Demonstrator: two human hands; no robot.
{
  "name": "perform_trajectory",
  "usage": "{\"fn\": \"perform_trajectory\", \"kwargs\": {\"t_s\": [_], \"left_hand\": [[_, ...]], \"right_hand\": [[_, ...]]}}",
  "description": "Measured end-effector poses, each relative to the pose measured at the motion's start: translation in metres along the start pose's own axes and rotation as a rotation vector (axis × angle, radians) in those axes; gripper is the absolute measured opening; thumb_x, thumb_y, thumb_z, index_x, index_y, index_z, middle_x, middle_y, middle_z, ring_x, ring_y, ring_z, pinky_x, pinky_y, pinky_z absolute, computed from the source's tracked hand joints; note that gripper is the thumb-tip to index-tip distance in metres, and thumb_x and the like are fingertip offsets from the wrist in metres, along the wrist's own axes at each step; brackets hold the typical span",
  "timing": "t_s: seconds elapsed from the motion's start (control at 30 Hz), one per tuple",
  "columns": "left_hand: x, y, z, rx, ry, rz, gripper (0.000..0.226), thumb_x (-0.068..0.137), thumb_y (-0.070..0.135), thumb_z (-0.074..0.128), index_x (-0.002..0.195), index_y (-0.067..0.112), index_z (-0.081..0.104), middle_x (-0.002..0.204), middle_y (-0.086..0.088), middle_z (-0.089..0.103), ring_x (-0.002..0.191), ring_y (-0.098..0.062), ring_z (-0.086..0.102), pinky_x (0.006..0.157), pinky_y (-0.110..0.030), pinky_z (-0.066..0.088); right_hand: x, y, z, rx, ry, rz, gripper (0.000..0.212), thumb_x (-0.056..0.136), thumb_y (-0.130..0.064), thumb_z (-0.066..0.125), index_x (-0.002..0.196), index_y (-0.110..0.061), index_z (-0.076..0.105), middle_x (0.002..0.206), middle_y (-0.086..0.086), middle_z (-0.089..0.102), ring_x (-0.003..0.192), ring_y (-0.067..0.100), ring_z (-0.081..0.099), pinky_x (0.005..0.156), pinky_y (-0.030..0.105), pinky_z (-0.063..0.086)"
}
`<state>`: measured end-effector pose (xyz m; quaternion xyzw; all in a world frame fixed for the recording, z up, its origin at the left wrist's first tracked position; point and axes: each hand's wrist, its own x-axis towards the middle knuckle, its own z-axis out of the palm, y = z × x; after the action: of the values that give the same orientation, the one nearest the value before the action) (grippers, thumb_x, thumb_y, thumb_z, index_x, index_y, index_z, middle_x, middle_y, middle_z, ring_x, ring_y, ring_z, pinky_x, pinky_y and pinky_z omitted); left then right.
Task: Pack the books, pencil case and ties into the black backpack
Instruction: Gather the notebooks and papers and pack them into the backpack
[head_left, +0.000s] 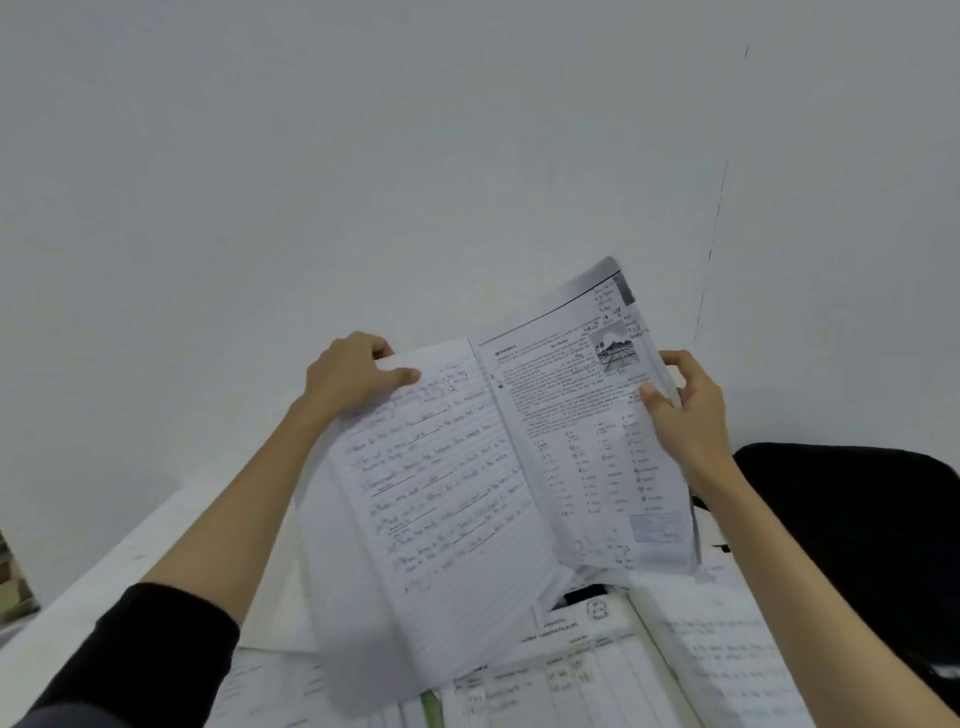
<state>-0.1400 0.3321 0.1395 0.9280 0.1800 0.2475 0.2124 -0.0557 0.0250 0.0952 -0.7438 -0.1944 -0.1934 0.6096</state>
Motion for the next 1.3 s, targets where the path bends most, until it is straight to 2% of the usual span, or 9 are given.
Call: {"fn": "perform_trajectory", "kwargs": {"t_s": [0.17,0.27,0.43,0.57,0.73,0.9,1.03,1.2,1.3], "left_hand": [[0.001,0.049,-0.008,-0.024,-0.118,0.139,0.029,0.085,0.039,0.065,0.094,0.012,0.061,0.092,-0.001,0.059,0.092,-0.022,0.057,0.072,-0.029,0.037],[0.000,0.069,-0.021,0.019,-0.315,0.135,0.033,0.093,0.033,0.057,0.114,0.008,0.055,0.103,-0.004,0.054,0.089,-0.021,0.053,0.073,-0.026,0.040],[0.004,0.086,-0.020,-0.277,-0.409,0.024,0.015,0.092,0.024,0.059,0.096,0.012,0.051,0.081,0.001,0.049,0.066,-0.011,0.047,0.057,-0.022,0.038],[-0.001,0.108,0.004,-0.579,-0.330,-0.096,0.026,0.091,0.018,0.058,0.113,0.016,0.044,0.091,0.000,0.048,0.076,-0.011,0.049,0.057,-0.020,0.039],[-0.004,0.137,0.032,-0.809,-0.344,-0.138,0.042,0.089,0.013,0.056,0.123,0.021,0.034,0.101,-0.004,0.047,0.077,-0.015,0.051,0.057,-0.026,0.040],[-0.008,0.154,0.045,-0.877,-0.349,-0.131,0.028,0.092,0.010,0.051,0.116,0.013,0.037,0.086,0.003,0.040,0.069,-0.009,0.045,0.044,-0.017,0.043],[-0.020,0.151,0.046,-1.221,-0.547,-0.211,0.029,0.095,0.036,0.051,0.110,0.011,0.048,0.091,-0.007,0.053,0.072,-0.022,0.058,0.053,-0.032,0.058],[-0.008,0.116,0.077,-0.938,-0.385,-0.136,0.053,0.094,0.046,0.049,0.137,0.022,0.029,0.136,-0.009,0.047,0.111,-0.021,0.049,0.089,-0.038,0.049],[-0.005,0.085,0.103,-0.838,-0.378,-0.147,0.067,0.092,0.042,0.056,0.144,0.021,0.020,0.143,-0.008,0.040,0.121,-0.020,0.039,0.101,-0.039,0.032]], "right_hand": [[-0.022,0.003,0.027,-0.023,0.069,-0.064,0.022,0.095,-0.004,0.046,0.110,-0.018,0.051,0.066,0.008,0.055,0.048,0.015,0.042,0.038,0.014,0.035],[-0.035,0.005,0.033,-0.012,0.071,-0.079,0.022,0.095,-0.006,0.047,0.107,-0.024,0.049,0.068,0.009,0.060,0.049,0.017,0.045,0.043,0.021,0.036],[-0.046,0.000,0.024,0.067,-0.085,-0.015,0.005,0.095,-0.022,0.054,0.099,-0.025,0.054,0.092,0.007,0.069,0.083,0.026,0.067,0.069,0.040,0.055],[-0.057,-0.002,0.022,-0.003,-0.277,-0.008,0.054,0.070,-0.078,0.045,0.107,-0.041,0.057,0.103,-0.010,0.067,0.091,0.003,0.063,0.077,0.028,0.051],[-0.069,-0.012,0.010,-0.084,-0.490,0.053,0.112,0.036,-0.103,0.032,0.132,-0.044,0.037,0.125,-0.020,0.052,0.092,-0.005,0.062,0.078,0.023,0.046],[-0.078,-0.018,-0.004,-0.035,-0.458,0.052,0.077,0.065,-0.050,0.072,0.134,-0.036,0.041,0.121,-0.026,0.055,0.102,-0.010,0.056,0.081,0.011,0.049],[-0.071,-0.020,-0.004,-0.095,-0.144,-0.014,0.035,0.089,0.005,0.049,0.112,-0.020,0.059,0.088,-0.020,0.062,0.072,-0.013,0.059,0.062,0.007,0.046],[-0.049,-0.020,-0.018,-0.044,-0.109,0.098,0.021,0.087,0.011,0.049,0.088,-0.004,0.064,0.081,0.013,0.068,0.090,0.045,0.058,0.064,0.033,0.049],[-0.037,-0.023,-0.029,0.056,-0.077,0.225,0.015,0.086,0.010,0.053,0.087,-0.001,0.063,0.091,0.025,0.067,0.080,0.042,0.061,0.068,0.039,0.052]]}}
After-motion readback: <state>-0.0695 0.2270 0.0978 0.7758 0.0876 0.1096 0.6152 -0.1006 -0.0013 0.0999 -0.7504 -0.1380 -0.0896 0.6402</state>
